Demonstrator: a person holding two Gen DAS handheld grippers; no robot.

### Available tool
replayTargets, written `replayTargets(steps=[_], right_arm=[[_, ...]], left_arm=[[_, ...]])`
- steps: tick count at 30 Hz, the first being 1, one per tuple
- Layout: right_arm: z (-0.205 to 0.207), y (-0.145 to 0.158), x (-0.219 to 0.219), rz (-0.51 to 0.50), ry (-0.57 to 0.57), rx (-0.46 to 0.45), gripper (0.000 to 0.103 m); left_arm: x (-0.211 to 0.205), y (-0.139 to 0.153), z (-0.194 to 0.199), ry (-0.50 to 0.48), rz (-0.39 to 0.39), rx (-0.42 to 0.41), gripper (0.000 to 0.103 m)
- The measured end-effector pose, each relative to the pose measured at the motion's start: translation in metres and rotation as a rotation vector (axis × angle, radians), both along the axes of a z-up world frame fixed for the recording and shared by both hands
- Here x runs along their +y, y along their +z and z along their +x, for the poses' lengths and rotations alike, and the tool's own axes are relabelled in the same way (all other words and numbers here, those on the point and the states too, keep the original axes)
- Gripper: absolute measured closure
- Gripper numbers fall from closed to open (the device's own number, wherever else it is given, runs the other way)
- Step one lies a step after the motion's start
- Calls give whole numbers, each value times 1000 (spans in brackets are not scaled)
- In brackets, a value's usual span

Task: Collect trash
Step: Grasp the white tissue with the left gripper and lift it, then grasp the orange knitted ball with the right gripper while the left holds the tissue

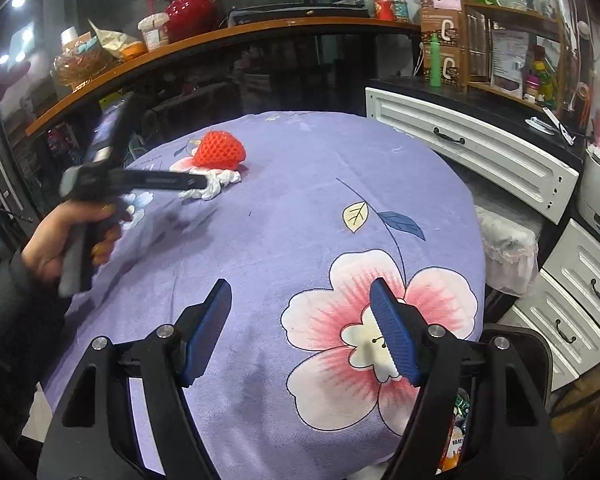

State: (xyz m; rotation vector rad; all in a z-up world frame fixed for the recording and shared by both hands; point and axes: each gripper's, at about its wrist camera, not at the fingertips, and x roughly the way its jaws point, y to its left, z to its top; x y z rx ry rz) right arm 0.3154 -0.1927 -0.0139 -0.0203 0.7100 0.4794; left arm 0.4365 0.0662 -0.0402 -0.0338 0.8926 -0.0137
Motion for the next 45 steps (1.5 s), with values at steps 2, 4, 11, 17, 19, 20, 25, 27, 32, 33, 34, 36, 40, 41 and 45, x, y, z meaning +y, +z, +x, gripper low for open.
replayTargets(steps=[2, 4, 11, 17, 19, 20, 25, 27, 32, 33, 34, 36, 40, 41, 45], right_arm=[[2, 0, 1, -10, 3, 2, 31], [6, -1, 3, -16, 4, 6, 31], [23, 0, 16, -27, 15, 0, 31], [37, 0, 37, -35, 52, 1, 31], [40, -1, 45, -38, 76, 2, 31], [43, -2, 50, -40, 87, 3, 31], [57, -4, 66, -9, 124, 32, 31], [63, -5, 76, 0, 139, 43, 31], [77, -6, 110, -26, 198, 53, 31], [79, -6, 115, -34, 206, 52, 31], [81, -6, 123, -44, 214, 49, 31], [84, -6, 136, -50, 233, 50, 31], [96, -4, 161, -39, 255, 70, 31], [99, -4, 167, -37, 259, 79, 31], [117, -8, 200, -63, 249, 97, 31]], left_arm=[[2, -3, 9, 5, -28, 8, 14], [1, -5, 15, 5, -36, 13, 16], [0, -18, 26, 20, -1, 49, 53], [9, -14, 15, 28, -34, 23, 65], [10, -10, 8, 18, -26, 10, 66], [11, -8, 4, 14, -26, 5, 66], [16, 1, -24, -14, -31, -20, 66], [17, 3, -35, -27, -35, -22, 66], [26, 9, -68, -30, -54, -43, 66], [27, 10, -72, -29, -51, -47, 66], [29, 12, -79, -22, -41, -55, 66], [32, 14, -89, -7, -16, -67, 66], [42, 15, -103, 33, 7, -81, 66], [44, 15, -106, 41, 21, -85, 66], [55, 13, -115, 84, 34, -99, 66]])
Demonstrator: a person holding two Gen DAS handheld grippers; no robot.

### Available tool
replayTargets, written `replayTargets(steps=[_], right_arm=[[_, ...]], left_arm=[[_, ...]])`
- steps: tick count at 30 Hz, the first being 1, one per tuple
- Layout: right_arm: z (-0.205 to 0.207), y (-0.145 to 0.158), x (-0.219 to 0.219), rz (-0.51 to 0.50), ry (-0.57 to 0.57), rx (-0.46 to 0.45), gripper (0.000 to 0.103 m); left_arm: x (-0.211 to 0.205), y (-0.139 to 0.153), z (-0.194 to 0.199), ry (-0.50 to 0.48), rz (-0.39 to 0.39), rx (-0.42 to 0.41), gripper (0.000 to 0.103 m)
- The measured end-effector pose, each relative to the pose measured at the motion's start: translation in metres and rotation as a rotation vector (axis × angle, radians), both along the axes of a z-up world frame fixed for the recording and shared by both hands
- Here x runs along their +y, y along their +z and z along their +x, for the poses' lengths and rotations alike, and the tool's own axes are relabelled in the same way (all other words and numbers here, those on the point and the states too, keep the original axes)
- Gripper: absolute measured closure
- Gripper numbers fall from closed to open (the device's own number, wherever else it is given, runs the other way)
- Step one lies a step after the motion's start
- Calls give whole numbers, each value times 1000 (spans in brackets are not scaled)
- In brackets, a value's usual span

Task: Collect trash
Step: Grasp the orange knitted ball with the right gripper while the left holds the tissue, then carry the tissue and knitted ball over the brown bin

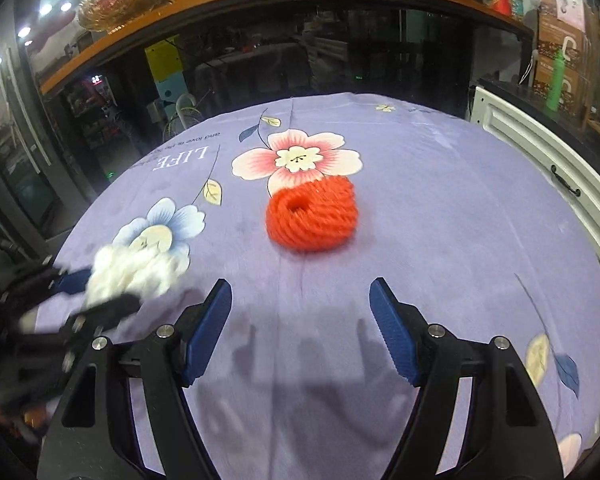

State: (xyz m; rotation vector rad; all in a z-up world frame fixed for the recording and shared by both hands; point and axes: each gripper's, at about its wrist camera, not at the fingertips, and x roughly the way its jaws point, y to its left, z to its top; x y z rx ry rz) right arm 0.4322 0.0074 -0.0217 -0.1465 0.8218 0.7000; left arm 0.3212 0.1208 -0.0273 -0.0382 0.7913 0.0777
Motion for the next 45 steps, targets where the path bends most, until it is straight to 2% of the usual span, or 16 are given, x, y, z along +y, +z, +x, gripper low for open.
replayTargets(steps=[6, 12, 15, 17, 20, 23, 33, 38, 45], right_arm=[[32, -10, 44, -20, -47, 58, 31], [56, -26, 73, -100, -111, 81, 33], [59, -30, 78, -125, -120, 88, 51], [61, -32, 79, -133, -124, 98, 67], [62, -32, 75, -116, -135, 101, 79], [61, -31, 72, -103, -141, 95, 83], [18, -6, 43, -33, -102, 17, 84], [-17, 9, 11, 1, -78, -22, 84], [-74, 21, -54, 39, -94, -77, 84]], left_arm=[[10, -5, -12, 33, -19, -1, 66], [15, -6, -17, 36, -33, -8, 66], [16, -8, -18, 34, -48, -12, 66], [15, -8, -19, 29, -51, -14, 66], [14, -9, -20, 25, -57, -13, 66], [12, -10, -21, 21, -58, -13, 66], [5, -6, -25, 15, -52, -33, 66], [-8, 2, -31, -4, -42, -49, 66], [-41, 14, -49, -55, -26, -80, 66]])
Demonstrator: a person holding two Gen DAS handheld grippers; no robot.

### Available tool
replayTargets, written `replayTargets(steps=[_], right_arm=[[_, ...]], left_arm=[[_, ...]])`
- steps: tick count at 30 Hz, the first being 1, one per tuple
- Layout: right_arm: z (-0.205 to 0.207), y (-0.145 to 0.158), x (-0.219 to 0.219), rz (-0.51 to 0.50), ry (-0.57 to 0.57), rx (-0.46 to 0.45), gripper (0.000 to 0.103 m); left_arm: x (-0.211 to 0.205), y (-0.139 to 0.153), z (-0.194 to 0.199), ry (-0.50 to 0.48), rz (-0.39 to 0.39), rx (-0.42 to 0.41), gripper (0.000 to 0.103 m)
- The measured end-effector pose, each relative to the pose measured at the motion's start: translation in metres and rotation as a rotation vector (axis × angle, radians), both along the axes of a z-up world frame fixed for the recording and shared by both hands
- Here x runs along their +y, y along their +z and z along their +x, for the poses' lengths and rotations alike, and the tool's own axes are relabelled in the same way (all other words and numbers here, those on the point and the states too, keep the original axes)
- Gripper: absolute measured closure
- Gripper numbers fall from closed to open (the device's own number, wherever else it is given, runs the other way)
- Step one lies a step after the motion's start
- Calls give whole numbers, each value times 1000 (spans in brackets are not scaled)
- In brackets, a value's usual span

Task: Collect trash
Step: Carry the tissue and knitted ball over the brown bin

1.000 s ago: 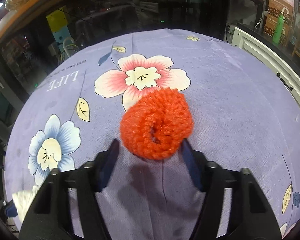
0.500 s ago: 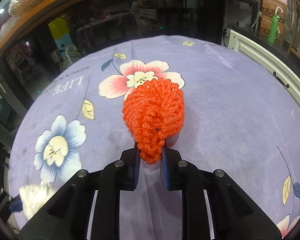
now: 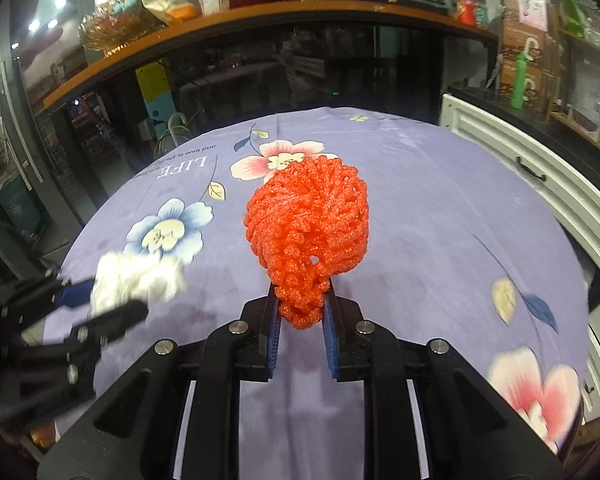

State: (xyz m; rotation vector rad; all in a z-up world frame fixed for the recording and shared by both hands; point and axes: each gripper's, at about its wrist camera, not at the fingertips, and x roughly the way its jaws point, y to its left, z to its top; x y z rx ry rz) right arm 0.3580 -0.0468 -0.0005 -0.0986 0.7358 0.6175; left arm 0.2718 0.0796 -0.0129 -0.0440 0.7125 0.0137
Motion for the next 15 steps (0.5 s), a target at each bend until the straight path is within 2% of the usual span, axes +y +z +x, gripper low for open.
replayTargets(steps=[8, 15], right_arm=[[-55, 9, -86, 20, -86, -68, 84], [-92, 2, -176, 40, -227, -89, 84]], left_arm=[[-52, 11, -19, -82, -15, -46, 66], [-111, 16, -33, -176, -64, -83, 66]])
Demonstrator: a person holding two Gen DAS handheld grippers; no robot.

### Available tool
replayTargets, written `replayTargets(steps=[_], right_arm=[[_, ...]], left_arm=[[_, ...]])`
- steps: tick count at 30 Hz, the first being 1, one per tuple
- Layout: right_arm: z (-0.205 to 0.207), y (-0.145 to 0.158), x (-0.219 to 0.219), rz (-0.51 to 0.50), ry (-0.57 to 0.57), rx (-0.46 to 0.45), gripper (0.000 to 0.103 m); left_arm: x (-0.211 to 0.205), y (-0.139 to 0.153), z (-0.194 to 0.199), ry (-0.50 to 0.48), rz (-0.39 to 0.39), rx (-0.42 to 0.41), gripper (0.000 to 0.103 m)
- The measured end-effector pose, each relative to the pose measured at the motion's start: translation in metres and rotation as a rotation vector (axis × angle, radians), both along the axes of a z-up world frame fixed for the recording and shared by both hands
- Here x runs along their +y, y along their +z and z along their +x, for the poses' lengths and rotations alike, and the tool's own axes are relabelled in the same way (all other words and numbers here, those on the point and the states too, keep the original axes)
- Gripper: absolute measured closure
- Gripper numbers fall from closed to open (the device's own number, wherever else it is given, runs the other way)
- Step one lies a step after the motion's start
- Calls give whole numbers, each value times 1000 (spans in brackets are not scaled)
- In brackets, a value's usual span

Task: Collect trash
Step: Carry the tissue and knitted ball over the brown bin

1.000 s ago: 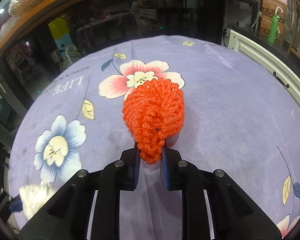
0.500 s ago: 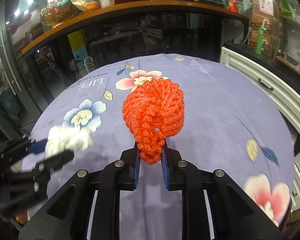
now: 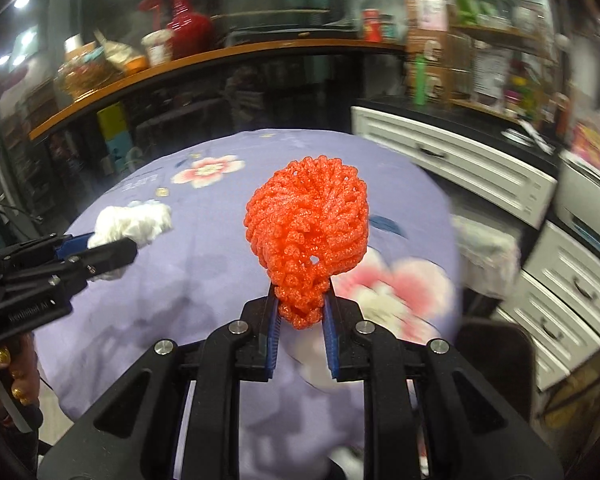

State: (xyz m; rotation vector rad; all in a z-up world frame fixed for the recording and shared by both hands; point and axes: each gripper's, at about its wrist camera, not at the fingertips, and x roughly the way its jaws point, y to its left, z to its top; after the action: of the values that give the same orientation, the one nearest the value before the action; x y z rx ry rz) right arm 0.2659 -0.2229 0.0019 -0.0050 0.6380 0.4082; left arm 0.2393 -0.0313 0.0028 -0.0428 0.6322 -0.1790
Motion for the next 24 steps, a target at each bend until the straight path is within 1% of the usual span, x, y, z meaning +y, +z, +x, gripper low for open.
replayTargets(steps=[2, 5, 7, 10, 14, 20, 24], right_arm=[[-9, -4, -23, -6, -52, -4, 84], [-19, -15, -63, -1, -125, 15, 84], [-25, -23, -93, 0, -183, 33, 84], [-28, -40, -124, 7, -247, 69, 84], [-24, -72, -157, -9, -314, 139, 84], [-12, -134, -195, 37, -399, 291, 84], [-1, -176, -211, 50, -445, 382, 83]], left_arm=[[-20, -2, -1, -40, -7, -1, 66], [-50, -4, -1, -107, -3, 0, 66], [-71, -5, -1, -153, -4, 2, 66], [-99, -9, -2, -220, -3, 9, 66], [-136, -20, 0, -298, 17, 34, 66], [-180, -40, 4, -402, 28, 90, 66], [-203, -58, 7, -442, 43, 133, 66]])
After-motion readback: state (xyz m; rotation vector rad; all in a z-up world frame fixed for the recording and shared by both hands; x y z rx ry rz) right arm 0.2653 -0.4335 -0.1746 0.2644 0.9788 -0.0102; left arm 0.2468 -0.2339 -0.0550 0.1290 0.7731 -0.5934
